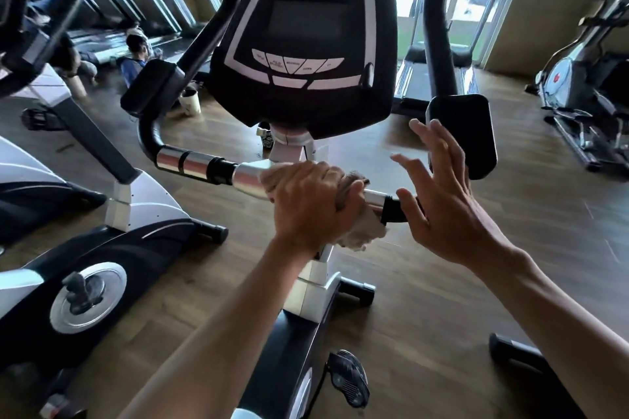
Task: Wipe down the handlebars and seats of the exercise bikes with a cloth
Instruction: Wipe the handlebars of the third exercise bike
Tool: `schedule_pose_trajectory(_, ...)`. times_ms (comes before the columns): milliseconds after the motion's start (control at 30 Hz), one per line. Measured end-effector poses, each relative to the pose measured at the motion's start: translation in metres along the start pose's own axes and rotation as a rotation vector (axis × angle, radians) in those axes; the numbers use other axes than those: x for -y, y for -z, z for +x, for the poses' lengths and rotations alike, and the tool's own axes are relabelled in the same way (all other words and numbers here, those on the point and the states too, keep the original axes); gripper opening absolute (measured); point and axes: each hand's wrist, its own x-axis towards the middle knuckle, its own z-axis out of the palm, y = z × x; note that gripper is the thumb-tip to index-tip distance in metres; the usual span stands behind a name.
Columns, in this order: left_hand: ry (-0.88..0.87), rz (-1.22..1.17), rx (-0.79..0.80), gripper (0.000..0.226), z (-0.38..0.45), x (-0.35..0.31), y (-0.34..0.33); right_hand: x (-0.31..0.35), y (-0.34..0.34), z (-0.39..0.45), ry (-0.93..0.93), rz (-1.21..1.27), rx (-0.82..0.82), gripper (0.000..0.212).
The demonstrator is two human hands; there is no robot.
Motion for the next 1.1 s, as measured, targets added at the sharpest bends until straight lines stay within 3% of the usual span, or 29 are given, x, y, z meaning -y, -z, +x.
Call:
schedule_pose_trajectory(100,0.087,0.002,0.029,0.047,-0.005,-0.035,-0.002,-0.009,0.012,-0.004,-0.031,-0.051,-0.079,0.048)
schedule_pose_trajectory(233,-0.096,-0.029,-0.013,0.047,-0.005,-0.068,-0.013,-0.021,0.016,-0.008,-0.028,-0.122,-0.133,0.052)
schedule_pose_trajectory(333,-0.292,-0.015,-0.084,0.045,-0.002,-0.036,-0.017,-0.023,0.010,-0.009,-0.027,-0.153,-0.156,0.051)
schedule_pose_trajectory(400,-0.318,-0.006,-0.099,0.046,-0.001,-0.003,-0.015,-0.021,0.010,-0.009,-0.042,-0.164,-0.159,0.051)
schedule_pose_trajectory(533,-0.158,-0.030,-0.067,0.047,-0.005,0.010,-0.007,-0.021,0.018,-0.009,-0.098,-0.209,-0.081,0.055)
schedule_pose_trajectory(600,0.021,-0.012,-0.042,0.043,-0.007,-0.014,-0.004,-0.026,0.025,-0.010,-0.099,-0.192,-0.036,0.055)
schedule_pose_trajectory(667,0.090,0.001,-0.003,0.044,-0.007,-0.048,-0.005,-0.030,0.030,-0.009,-0.088,-0.137,-0.010,0.056)
schedule_pose_trajectory(800,-0.017,0.082,0.108,0.045,-0.001,-0.113,-0.010,-0.041,0.036,-0.010,-0.038,-0.075,0.025,0.059)
schedule_pose_trajectory(1000,-0.413,-0.007,0.099,0.052,-0.002,-0.049,-0.009,-0.056,0.041,-0.012,0.006,-0.007,0.038,0.061)
schedule_pose_trajectory(1100,-0.254,0.033,0.137,0.051,0.003,-0.071,-0.004,-0.054,0.038,-0.012,-0.018,0.046,0.008,0.059)
